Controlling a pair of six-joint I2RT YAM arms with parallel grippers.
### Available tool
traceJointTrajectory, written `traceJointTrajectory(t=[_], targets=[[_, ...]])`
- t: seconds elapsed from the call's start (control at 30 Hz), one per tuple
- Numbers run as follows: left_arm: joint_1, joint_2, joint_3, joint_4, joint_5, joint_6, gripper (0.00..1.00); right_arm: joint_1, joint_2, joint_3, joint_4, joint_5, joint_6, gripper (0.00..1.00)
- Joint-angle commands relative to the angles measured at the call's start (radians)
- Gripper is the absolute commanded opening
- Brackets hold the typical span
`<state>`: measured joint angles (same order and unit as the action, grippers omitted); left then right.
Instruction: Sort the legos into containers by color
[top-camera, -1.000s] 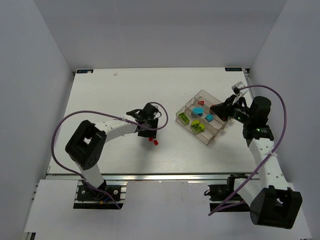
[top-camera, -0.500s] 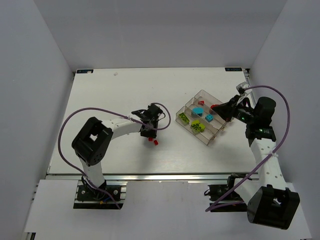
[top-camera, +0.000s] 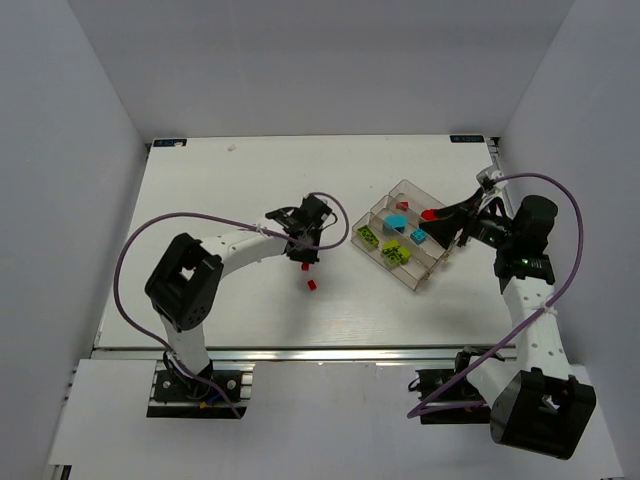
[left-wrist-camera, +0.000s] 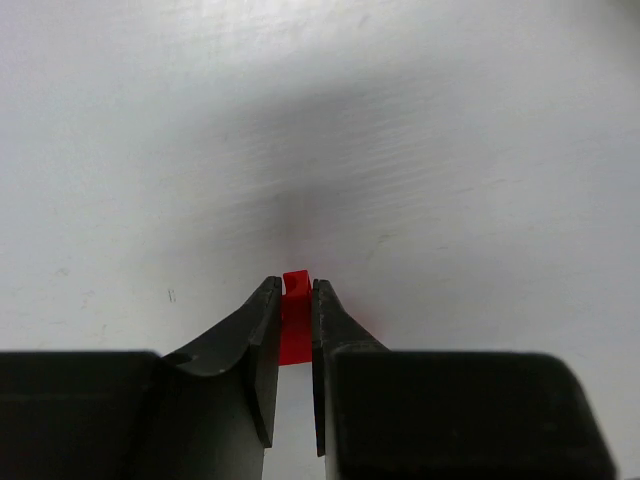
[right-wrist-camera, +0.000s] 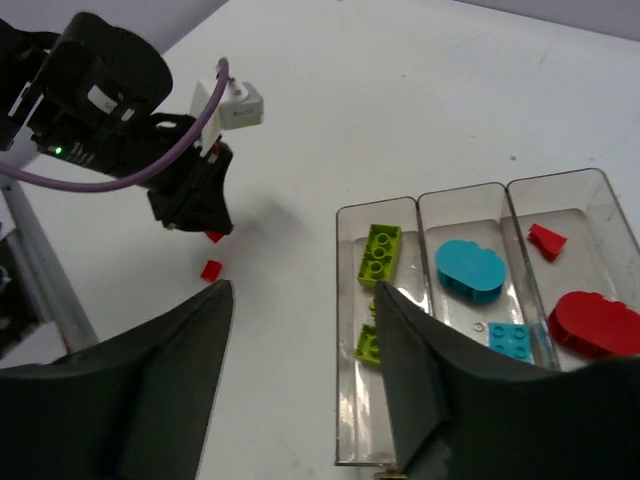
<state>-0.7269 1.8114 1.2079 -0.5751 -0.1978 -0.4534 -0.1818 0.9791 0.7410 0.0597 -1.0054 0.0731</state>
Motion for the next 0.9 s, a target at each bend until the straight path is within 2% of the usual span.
traceJointTrajectory(t=[0.0,0.03,0.1,0.17,0.2,0.23,0.27,0.37,0.5,0.63,0.7,0.87], targets=[[-0.005,-0.037,0.166,-0.014,0.035,0.048,0.02,-0.013,-0.005,0.001,0.052,-0.068,-0.019,0.69],[-0.005,-0.031,0.201,-0.017,0.052,0.058,0.0,-0.015,-0.008,-0.002,0.057,-0.064,-0.019,0.71],[-0.005,-0.012,0.293,0.0,0.116,0.084,0.0,-0.024,-0.013,-0.002,0.057,-0.03,-0.012,0.68],[-0.005,0.005,0.346,0.045,0.196,0.104,0.0,-0.033,-0.014,0.003,0.051,0.011,0.008,0.45],[-0.005,0.026,0.392,0.069,0.252,0.105,0.0,-0.041,-0.014,0.003,0.049,0.028,0.01,0.3],[-0.005,0.041,0.415,0.095,0.292,0.108,0.0,-0.048,-0.019,0.003,0.048,0.049,0.02,0.0],[-0.005,0.06,0.438,0.153,0.375,0.11,0.0,-0.048,-0.022,0.004,0.046,0.113,0.03,0.0],[-0.005,0.155,0.539,0.284,0.472,0.11,0.0,-0.064,-0.033,0.004,0.035,0.194,0.047,0.0],[0.004,0.317,0.691,0.432,0.605,0.061,0.0,-0.084,-0.045,-0.003,0.042,0.22,0.068,0.0],[0.004,0.487,0.838,0.628,0.649,-0.025,0.0,-0.1,-0.045,-0.008,0.052,0.214,0.082,0.0],[0.004,0.535,0.886,0.661,0.644,-0.027,0.0,-0.111,-0.04,-0.009,0.052,0.202,0.085,0.0],[-0.005,0.604,0.837,0.906,0.614,-0.07,0.0,-0.13,-0.014,-0.009,0.055,0.172,0.085,0.0]])
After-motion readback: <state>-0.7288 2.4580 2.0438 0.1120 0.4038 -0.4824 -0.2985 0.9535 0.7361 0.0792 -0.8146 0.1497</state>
